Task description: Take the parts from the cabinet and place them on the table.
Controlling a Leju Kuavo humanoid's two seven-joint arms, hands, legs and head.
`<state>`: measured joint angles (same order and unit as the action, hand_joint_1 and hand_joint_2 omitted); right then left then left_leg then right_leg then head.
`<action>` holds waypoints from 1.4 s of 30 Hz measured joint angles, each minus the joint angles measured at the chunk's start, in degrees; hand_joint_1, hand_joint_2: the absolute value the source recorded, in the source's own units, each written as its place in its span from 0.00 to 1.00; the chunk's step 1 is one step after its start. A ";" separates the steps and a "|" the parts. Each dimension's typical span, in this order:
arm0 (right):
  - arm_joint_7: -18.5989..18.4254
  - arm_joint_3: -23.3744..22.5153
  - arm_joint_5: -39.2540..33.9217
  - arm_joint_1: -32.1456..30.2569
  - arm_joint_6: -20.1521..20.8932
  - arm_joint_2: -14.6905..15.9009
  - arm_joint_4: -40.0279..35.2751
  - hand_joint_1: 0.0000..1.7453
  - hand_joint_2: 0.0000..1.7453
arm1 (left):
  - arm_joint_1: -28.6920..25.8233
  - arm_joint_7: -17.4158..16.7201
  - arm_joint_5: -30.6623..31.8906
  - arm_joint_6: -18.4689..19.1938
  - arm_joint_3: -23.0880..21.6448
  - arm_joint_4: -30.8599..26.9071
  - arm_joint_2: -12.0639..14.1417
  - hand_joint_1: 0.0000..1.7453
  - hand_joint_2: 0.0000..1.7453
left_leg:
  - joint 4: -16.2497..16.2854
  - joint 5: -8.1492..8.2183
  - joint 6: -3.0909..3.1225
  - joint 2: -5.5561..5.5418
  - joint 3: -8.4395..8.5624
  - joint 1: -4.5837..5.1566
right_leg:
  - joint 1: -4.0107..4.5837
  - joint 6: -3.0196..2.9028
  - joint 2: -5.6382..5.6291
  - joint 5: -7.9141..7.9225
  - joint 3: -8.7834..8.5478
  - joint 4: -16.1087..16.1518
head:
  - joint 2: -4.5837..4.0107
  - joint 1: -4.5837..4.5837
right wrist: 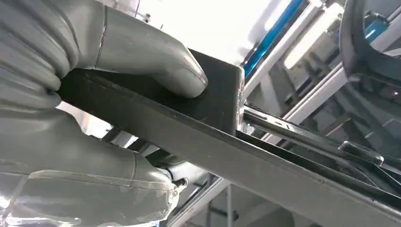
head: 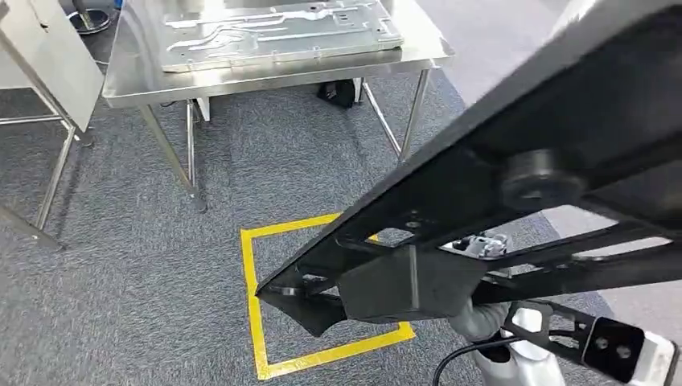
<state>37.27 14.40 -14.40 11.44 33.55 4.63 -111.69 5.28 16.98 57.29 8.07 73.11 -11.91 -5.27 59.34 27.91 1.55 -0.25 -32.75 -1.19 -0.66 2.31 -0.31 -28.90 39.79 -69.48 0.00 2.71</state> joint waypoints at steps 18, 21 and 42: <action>0.83 0.33 1.72 -1.01 -1.20 -0.31 -1.05 1.00 1.00 | -0.11 0.37 0.02 0.00 -0.85 0.00 0.28 0.00 0.00 | 1.77 -3.12 -2.03 0.41 -3.27 0.36 | 1.15 -2.32 -0.14 -1.69 -11.74 12.24 | -0.02 -0.02; 0.63 0.50 1.86 -0.81 -1.90 -0.31 -0.94 1.00 1.00 | -0.12 0.61 -0.09 -0.02 -0.83 0.00 0.31 0.00 0.00 | 0.59 -2.18 -0.98 0.30 -2.89 0.61 | 0.91 -1.51 -0.31 -2.02 -11.80 12.65 | 0.00 0.00; -0.94 1.07 4.85 -0.56 -4.15 0.66 0.76 1.00 1.00 | 0.16 0.94 -0.72 -0.20 -0.83 0.00 0.26 0.00 0.00 | 12.95 7.01 -2.98 -0.51 -5.74 -0.38 | 0.50 -3.40 0.16 2.45 -7.56 12.94 | -0.02 0.00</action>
<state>36.33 15.47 -9.55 10.88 29.40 5.29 -110.92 5.44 17.92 56.57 7.87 72.28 -11.91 -5.01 72.28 34.92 -1.43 -0.76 -38.49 -1.56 -0.15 -1.09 -0.15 -26.45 32.23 -56.54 -0.02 2.71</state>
